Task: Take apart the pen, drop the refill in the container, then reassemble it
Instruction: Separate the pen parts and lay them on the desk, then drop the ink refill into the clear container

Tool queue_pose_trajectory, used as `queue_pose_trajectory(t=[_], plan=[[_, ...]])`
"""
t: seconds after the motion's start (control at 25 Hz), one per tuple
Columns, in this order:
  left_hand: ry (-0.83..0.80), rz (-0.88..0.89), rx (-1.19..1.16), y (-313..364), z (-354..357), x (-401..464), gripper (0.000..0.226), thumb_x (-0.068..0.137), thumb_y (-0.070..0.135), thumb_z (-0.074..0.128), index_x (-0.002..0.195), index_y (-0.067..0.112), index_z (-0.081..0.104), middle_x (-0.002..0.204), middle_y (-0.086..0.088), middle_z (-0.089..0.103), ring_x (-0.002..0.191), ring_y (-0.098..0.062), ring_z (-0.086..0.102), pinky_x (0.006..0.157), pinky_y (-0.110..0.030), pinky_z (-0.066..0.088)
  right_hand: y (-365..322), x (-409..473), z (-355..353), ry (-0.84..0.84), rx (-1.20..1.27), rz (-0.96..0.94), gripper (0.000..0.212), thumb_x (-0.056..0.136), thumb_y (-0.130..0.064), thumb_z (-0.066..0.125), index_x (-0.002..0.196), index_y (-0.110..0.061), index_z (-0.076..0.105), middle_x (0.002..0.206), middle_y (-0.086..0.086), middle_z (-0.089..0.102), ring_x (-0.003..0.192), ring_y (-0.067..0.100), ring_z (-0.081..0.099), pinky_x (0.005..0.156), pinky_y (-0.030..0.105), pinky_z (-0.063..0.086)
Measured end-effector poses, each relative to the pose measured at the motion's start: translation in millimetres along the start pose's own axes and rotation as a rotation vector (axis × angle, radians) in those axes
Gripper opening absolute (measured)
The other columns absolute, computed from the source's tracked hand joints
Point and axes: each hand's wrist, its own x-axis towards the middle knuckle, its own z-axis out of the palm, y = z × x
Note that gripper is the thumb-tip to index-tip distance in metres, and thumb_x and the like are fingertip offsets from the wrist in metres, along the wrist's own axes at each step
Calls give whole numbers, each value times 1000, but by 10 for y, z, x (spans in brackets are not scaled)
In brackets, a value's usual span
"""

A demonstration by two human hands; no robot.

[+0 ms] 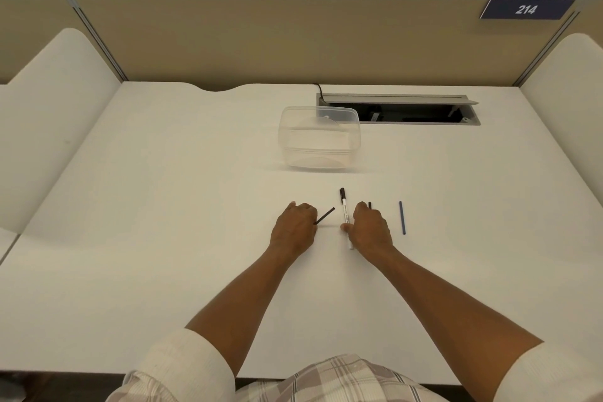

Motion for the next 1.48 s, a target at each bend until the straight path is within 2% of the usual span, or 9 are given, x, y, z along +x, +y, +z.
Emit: queue_pose_trajectory(t=[0.24,0.4,0.6,0.68,0.76,0.84,1.0,1.12,1.48], plan=[[16,35,47,-34,-11,14,12,90,9,51,96,10,61,102,-4,63,103,-23,57,106,-29,32,-74,-17,17,-23,256,-330,28,83,-26,74,108,-24,61,92,-6,62,79,11,55,71,28,45],[25,43,41,-51,-69,5,13,92,10,49,99,9,60,104,-6,63,104,-24,53,96,-29,36,-124,9,33,43,251,-417,0,87,-21,66,87,-20,66,82,-4,65,76,12,56,72,35,49],[-20,-88,-188,-235,77,20,26,90,23,55,116,19,53,116,6,54,109,-19,54,75,-30,43,-125,7,19,123,288,-439,5,85,-12,63,83,-15,66,76,-8,66,63,4,55,65,19,43],[-80,-119,-263,-363,178,20,54,92,29,52,143,24,33,145,9,41,135,-16,38,100,-35,42,-123,9,-13,128,362,-372,9,82,-6,61,83,-14,65,72,-10,63,58,3,54,61,17,43],[-129,-78,-221,-418,258,30,64,97,32,44,153,21,15,162,7,15,150,-14,8,122,-36,12,-113,39,-62,133,413,-305,11,80,-4,60,82,-14,64,70,-9,62,56,5,52,60,21,44],[-130,-59,-158,-416,285,59,67,100,37,39,155,19,5,164,5,-2,150,-14,-7,123,-37,-2,-99,79,-104,136,461,-240,12,79,-4,61,81,-16,63,71,-10,63,57,4,53,61,20,45],[-103,-69,-78,-458,309,131,71,100,49,31,155,18,-2,163,2,-12,149,-18,-16,122,-39,-6,-110,161,-197,124,539,-175,12,78,-7,66,77,-19,63,69,-9,64,59,6,60,63,28,54],[-43,-62,-15,-499,388,101,73,98,57,20,155,20,-4,162,2,-14,149,-17,-18,122,-38,-8,-142,269,-338,121,624,-170,11,80,-8,69,77,-16,63,69,5,69,58,17,66,62,37,60],[63,-39,13,-528,500,106,72,97,57,21,156,19,3,164,1,-4,150,-18,-9,121,-39,-2,-460,913,-796,186,683,-225,12,85,-2,65,92,-10,70,78,7,72,67,19,68,65,28,60]])
